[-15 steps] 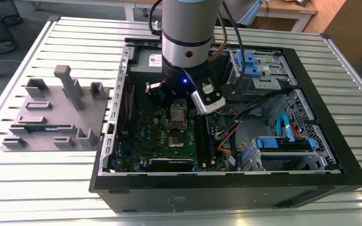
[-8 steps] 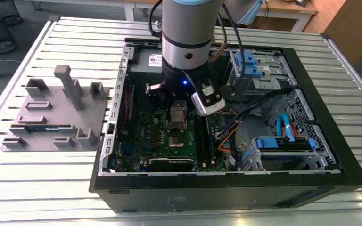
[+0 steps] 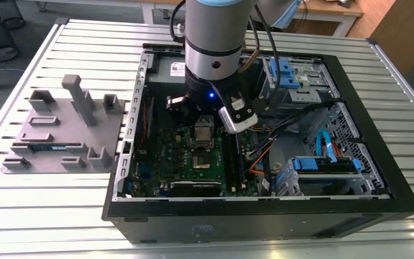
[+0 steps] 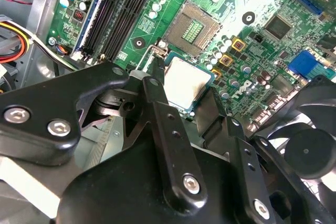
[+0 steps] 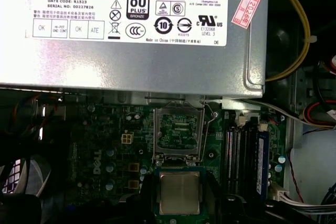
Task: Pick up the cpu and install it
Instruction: 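Pick up the cpu and move it towards the insertion slot, then place the cpu into insertion slot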
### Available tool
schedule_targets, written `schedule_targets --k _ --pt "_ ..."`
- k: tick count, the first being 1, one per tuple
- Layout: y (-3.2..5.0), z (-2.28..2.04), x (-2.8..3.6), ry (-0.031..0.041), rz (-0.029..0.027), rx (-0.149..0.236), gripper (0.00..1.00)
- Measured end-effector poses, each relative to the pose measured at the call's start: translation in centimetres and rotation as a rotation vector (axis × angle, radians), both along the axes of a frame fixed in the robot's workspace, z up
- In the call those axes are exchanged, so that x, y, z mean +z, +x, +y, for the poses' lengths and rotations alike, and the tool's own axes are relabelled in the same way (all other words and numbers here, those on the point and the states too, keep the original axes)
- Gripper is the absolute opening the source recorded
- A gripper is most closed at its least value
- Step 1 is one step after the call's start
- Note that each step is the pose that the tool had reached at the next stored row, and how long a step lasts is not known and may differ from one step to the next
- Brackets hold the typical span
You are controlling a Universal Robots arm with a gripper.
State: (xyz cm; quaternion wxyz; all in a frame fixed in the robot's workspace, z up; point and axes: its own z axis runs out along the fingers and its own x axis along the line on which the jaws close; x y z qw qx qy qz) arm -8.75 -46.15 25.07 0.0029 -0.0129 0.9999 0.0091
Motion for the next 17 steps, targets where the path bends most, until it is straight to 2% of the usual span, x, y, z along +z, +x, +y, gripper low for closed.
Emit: schedule_targets --k 8,17 --pt "0.0 0.0 0.11 0.0001 0.0 0.0 0.47" --pt "0.0 -0.01 -0.23 -0.0006 0.0001 0.0 0.47"
